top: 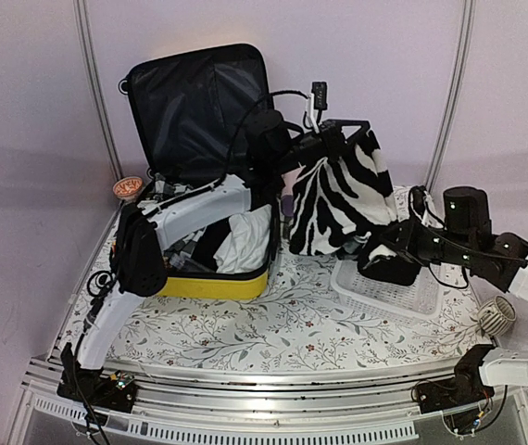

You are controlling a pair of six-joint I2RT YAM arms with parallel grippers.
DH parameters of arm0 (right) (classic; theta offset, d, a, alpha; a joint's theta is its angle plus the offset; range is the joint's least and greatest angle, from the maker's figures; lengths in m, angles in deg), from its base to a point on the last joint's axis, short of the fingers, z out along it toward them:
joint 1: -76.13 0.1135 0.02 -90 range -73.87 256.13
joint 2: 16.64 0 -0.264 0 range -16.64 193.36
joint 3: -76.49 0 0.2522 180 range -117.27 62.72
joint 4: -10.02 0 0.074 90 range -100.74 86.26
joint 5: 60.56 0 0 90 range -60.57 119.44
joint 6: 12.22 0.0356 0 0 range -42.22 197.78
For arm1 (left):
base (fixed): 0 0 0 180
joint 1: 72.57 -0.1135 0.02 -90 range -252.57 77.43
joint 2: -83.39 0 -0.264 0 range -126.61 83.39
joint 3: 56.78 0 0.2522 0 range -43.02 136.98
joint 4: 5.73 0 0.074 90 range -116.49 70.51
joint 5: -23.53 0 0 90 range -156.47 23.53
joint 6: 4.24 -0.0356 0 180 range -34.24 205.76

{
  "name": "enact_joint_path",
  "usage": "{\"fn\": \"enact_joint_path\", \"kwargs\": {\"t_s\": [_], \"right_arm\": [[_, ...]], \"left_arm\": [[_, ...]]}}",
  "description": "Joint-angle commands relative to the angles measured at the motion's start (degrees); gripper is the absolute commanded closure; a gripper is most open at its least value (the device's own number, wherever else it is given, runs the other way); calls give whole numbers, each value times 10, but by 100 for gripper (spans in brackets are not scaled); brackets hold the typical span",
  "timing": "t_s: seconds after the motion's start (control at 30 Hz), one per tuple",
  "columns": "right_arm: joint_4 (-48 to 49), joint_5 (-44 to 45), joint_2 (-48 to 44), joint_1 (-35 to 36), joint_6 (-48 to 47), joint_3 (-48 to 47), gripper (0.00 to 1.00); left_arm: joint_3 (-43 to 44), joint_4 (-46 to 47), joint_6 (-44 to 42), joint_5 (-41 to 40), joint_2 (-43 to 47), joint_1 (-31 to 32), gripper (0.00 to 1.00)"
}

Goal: Open, take out, and arrange the luggage
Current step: Place the clothes in the bin.

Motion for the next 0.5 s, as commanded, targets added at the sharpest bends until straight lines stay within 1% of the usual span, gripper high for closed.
{"fn": "enact_joint_path", "kwargs": {"t_s": [0.0,0.27,0.33,0.47], "right_arm": [[-11,-58,-37,-48,57,83,99],[3,-77,-75,-55,118,190,99],[-9,-64,-90,-55,140,207,99],[-78,-2,-126,-56,174,221,99]], "left_arm": [[21,48,28,-22,-67,15,100],[21,105,46,-55,-133,51,100],[26,113,48,-70,-151,60,100],[35,137,60,-85,-184,77,100]]}}
